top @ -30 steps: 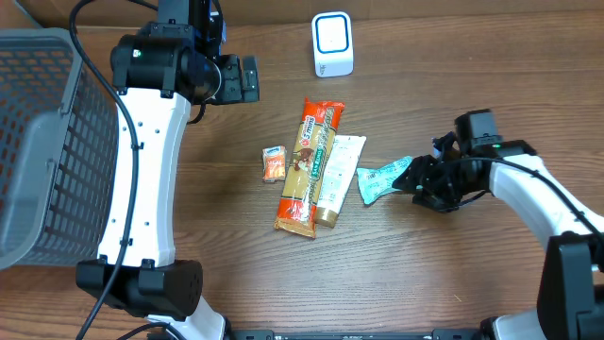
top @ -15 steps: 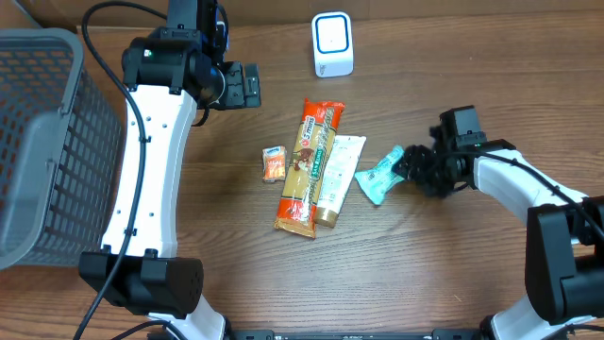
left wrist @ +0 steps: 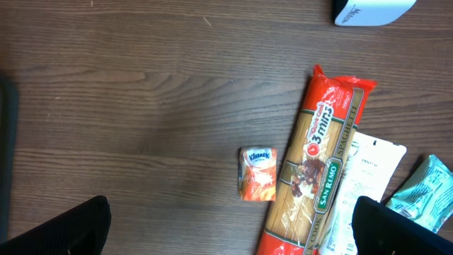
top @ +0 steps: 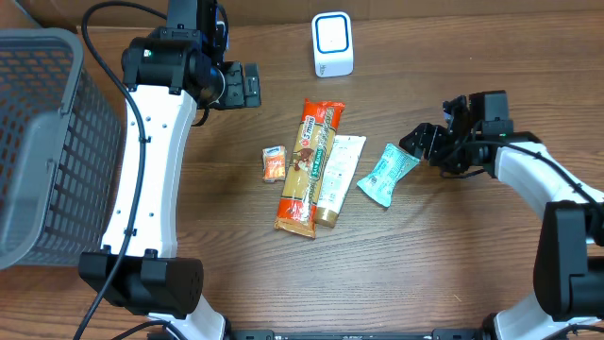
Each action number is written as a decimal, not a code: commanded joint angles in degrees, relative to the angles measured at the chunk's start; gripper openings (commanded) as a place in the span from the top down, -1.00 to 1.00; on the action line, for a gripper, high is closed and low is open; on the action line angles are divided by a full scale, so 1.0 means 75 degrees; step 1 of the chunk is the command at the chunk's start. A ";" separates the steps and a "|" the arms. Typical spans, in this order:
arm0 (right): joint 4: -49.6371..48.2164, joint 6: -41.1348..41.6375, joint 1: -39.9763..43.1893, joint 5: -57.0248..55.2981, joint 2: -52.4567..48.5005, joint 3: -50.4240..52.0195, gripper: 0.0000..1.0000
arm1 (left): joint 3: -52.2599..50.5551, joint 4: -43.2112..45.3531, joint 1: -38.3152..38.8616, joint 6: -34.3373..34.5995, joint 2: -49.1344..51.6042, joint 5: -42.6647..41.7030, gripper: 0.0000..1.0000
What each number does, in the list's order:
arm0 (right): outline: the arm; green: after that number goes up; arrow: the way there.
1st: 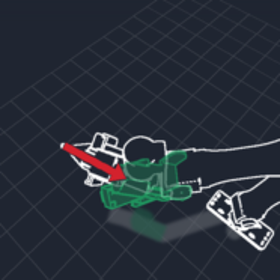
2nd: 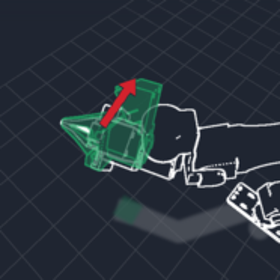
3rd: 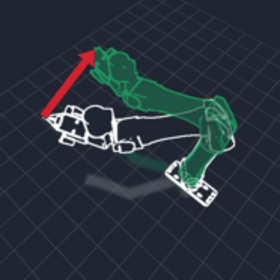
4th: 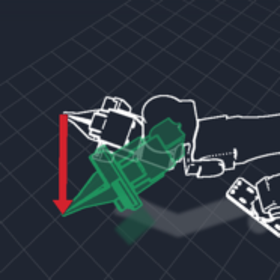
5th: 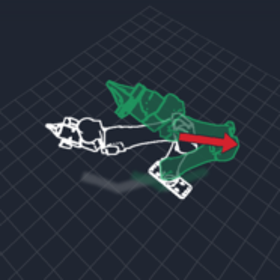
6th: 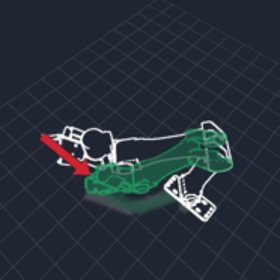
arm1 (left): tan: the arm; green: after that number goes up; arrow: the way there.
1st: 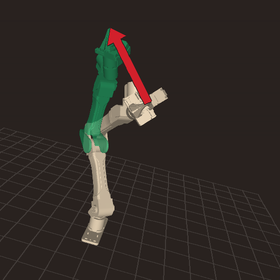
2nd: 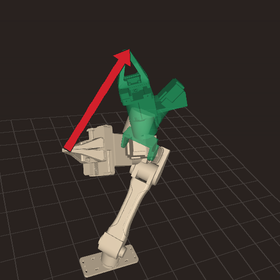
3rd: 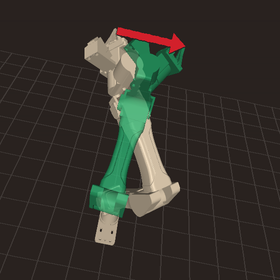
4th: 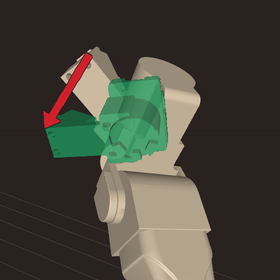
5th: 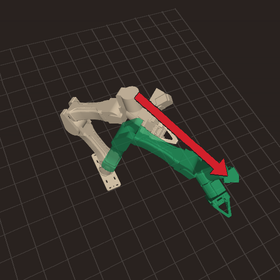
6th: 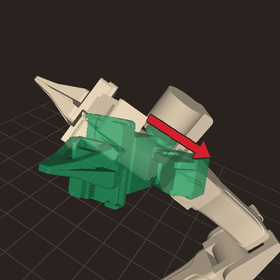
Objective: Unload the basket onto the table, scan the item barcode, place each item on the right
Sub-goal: 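Close the right gripper on the green packet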
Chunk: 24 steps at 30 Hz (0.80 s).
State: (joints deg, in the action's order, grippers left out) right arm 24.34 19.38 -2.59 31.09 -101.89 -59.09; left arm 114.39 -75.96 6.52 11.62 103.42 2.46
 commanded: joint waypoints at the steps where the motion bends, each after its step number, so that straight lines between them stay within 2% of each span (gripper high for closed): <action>1: 0.0699 0.0988 0.0070 0.1070 -0.0015 -0.0201 -0.49 | -0.0023 0.0015 -0.0012 0.0052 0.0058 0.0125 -0.99; 7: 0.1399 0.0962 -0.0836 0.0720 -0.0026 -0.0114 -0.40 | -0.0023 0.0015 -0.0012 0.0052 0.0058 0.0125 -1.00; 11: 0.1341 0.1521 -0.1545 -0.0953 -0.0035 -0.0114 -0.39 | -0.0023 0.0015 -0.0017 0.0052 0.0058 0.0125 -0.99; 16: 0.1227 0.1515 -0.1559 -0.1364 -0.0050 -0.0122 -0.40 | -0.0023 0.0015 -0.0017 0.0052 0.0058 0.0125 -1.00; 20: 0.1411 -0.0189 -0.1061 -0.0755 -0.0047 -0.0490 -0.40 | -0.0023 0.0015 -0.0017 0.0052 0.0058 0.0125 -1.00; 24: 0.2002 -0.1874 -0.0632 -0.1026 -0.0047 -0.1376 -0.47 | -0.0023 0.0015 -0.0017 0.0052 0.0058 0.0125 -1.00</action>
State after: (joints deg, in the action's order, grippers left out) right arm 38.68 18.72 -9.50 24.67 -102.21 -63.22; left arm 114.39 -75.85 6.52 11.62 103.42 2.46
